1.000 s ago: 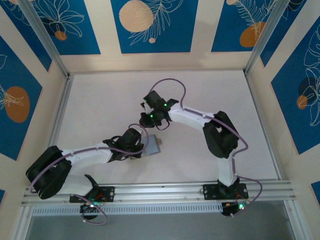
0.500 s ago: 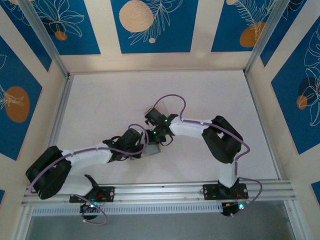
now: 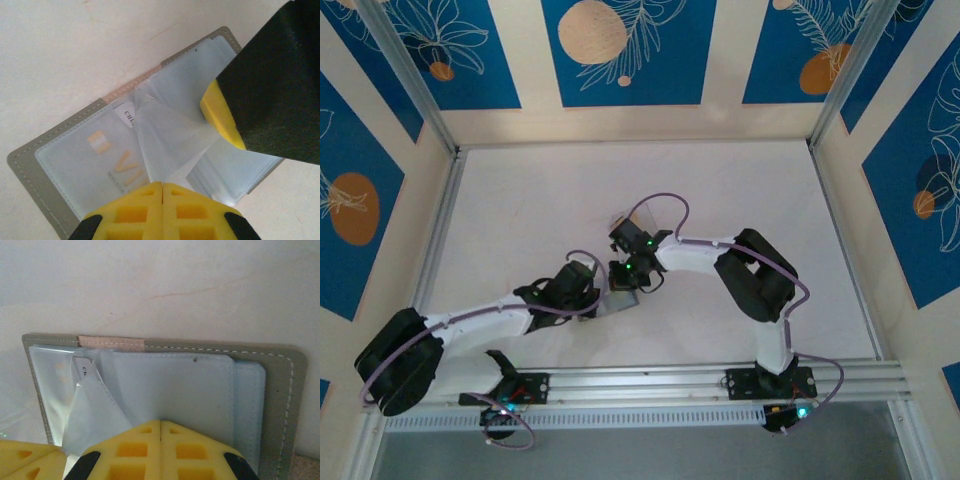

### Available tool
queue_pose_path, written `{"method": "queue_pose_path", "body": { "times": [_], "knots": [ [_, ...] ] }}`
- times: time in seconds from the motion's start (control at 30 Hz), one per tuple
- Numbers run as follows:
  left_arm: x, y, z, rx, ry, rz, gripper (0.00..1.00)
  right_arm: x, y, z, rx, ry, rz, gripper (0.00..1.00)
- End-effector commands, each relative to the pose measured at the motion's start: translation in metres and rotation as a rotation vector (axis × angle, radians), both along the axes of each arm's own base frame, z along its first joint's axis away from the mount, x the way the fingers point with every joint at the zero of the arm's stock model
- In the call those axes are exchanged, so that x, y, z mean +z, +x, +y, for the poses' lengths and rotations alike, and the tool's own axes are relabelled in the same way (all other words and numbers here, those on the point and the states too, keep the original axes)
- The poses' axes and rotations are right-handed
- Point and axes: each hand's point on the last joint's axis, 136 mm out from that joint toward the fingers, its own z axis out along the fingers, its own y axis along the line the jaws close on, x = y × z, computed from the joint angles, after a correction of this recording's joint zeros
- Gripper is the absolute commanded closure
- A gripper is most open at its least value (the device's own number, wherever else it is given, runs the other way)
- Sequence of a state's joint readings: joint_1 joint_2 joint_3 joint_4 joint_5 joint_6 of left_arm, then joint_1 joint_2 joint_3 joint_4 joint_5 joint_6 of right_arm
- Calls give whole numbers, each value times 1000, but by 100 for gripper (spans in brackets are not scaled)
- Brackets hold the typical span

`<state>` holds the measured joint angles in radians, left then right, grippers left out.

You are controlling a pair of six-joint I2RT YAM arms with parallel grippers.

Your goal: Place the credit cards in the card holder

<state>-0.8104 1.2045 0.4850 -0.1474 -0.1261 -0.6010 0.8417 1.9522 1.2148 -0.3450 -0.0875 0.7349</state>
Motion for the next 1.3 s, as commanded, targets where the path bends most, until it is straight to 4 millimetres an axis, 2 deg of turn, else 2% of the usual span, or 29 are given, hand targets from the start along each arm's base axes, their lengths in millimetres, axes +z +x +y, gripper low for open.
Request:
{"method": "queue_pose_path", "body": {
  "times": [0.0, 0.07, 0.3, 0.4, 0.53, 0.63, 0.73, 0.83, 0.9, 1.07, 1.17, 1.27],
  "knots": [
    [-10, -8, 17, 46, 65, 27, 99, -8, -5, -13, -27, 5, 44, 100],
    [-12, -9, 20, 62, 68, 30, 99, -6, -5, -12, -25, 13, 58, 100],
    [-8, -12, 26, 96, 20, 10, 94, -23, -4, -20, -66, -33, 105, 100],
    [-8, -13, 35, 126, 50, 3, 90, -25, -5, -20, -68, -38, 112, 100],
    [-5, -12, 51, 202, 72, -15, 78, -28, -4, -22, -73, -50, 117, 100],
    [5, -9, 69, 286, 101, -66, 78, -28, -5, -23, -72, -50, 122, 100],
    [26, -3, 85, 345, 128, -140, 77, -28, -5, -23, -69, -50, 124, 100],
    [43, 5, 75, 295, 120, -180, 74, -29, -5, -23, -68, -51, 128, 100],
    [46, 8, 64, 251, 111, -167, 72, -29, -4, -23, -68, -49, 130, 100],
    [48, 12, 24, 121, 22, -129, 69, -29, -3, -23, -64, -51, 132, 100],
    [49, 19, 10, 85, 30, -108, 70, -29, -4, -22, -61, -49, 134, 100],
    [36, 20, 2, 75, 47, -55, 77, -29, -4, -24, -65, -53, 137, 100]
  ]
}}
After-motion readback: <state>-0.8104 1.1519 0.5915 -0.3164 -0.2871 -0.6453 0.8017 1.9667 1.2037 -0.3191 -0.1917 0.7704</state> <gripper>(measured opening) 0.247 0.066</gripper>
